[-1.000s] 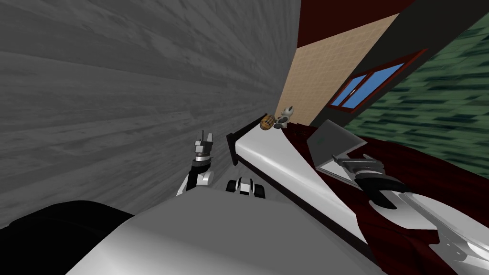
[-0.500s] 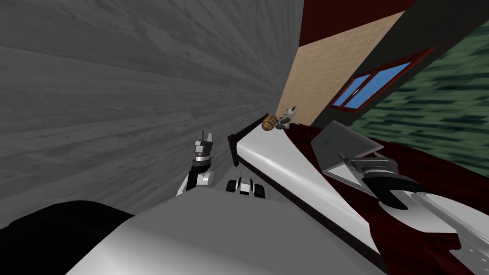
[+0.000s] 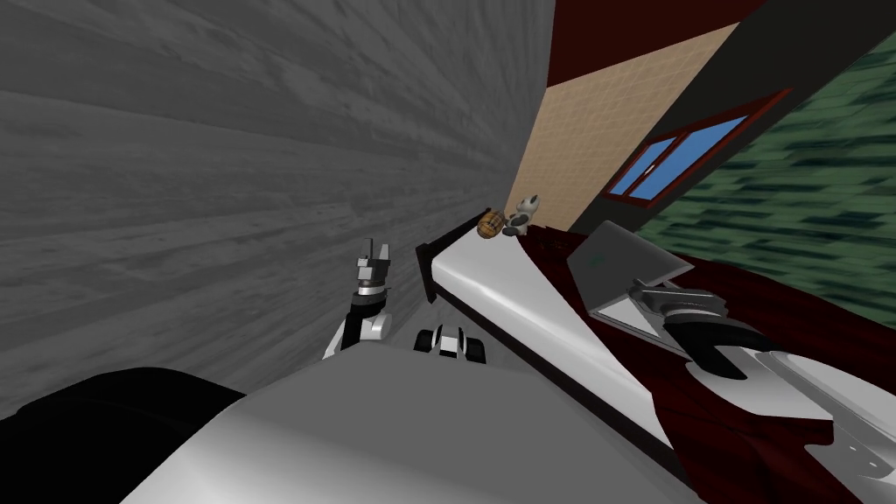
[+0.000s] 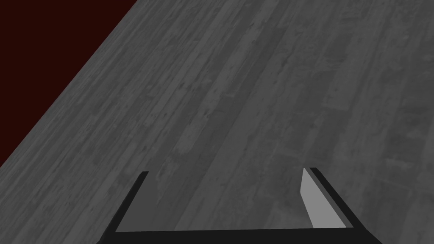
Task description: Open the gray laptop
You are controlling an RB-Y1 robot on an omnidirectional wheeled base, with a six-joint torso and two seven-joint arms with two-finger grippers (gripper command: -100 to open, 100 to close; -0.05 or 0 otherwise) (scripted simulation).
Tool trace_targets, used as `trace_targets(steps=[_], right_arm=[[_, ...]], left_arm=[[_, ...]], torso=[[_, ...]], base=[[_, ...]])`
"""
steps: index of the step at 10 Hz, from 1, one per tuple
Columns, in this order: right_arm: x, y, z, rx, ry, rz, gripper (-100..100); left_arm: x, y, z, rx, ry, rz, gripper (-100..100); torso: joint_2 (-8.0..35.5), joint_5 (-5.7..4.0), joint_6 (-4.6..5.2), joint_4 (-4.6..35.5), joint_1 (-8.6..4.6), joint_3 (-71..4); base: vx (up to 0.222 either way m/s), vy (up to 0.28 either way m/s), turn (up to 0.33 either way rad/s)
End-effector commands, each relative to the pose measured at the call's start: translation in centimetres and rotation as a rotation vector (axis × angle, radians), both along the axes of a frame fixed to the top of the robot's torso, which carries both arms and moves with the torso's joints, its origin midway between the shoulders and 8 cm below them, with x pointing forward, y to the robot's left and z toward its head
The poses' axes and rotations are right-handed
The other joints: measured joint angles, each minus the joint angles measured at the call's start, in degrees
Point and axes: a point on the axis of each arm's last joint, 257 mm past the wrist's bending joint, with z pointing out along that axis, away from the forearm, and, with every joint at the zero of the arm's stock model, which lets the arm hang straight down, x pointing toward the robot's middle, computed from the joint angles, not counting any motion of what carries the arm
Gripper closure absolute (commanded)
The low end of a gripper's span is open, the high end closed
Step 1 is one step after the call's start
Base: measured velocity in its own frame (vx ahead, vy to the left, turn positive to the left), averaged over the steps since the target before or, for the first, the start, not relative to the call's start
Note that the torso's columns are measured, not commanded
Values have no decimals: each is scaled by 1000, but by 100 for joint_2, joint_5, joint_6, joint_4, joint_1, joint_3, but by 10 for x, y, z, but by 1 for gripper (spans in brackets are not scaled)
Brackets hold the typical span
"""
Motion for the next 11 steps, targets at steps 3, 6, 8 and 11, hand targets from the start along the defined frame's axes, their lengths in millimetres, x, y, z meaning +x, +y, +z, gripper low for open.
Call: trace_targets(steps=[3, 6, 8, 11], right_arm=[[5, -2, -2, 134, -78, 1, 100], [8, 1, -23, 287, -158, -2, 100], [10, 3, -35, 360, -195, -4, 100], [15, 9, -53, 470, -251, -5, 100]], left_arm=[[0, 0, 0, 0, 0, 0, 0], [0, 0, 0, 0, 0, 0, 0], [0, 0, 0, 0, 0, 0, 0], [0, 0, 0, 0, 0, 0, 0]], torso=[[-15, -9, -3, -10, 3, -8], [-25, -21, 1, -15, -27, -14], [-31, -38, 6, -25, -37, -15], [-44, -68, -3, -48, -36, -18]], base=[[-75, -101, 15], [-58, -98, 1], [-49, -100, 2], [-35, -95, -14]])
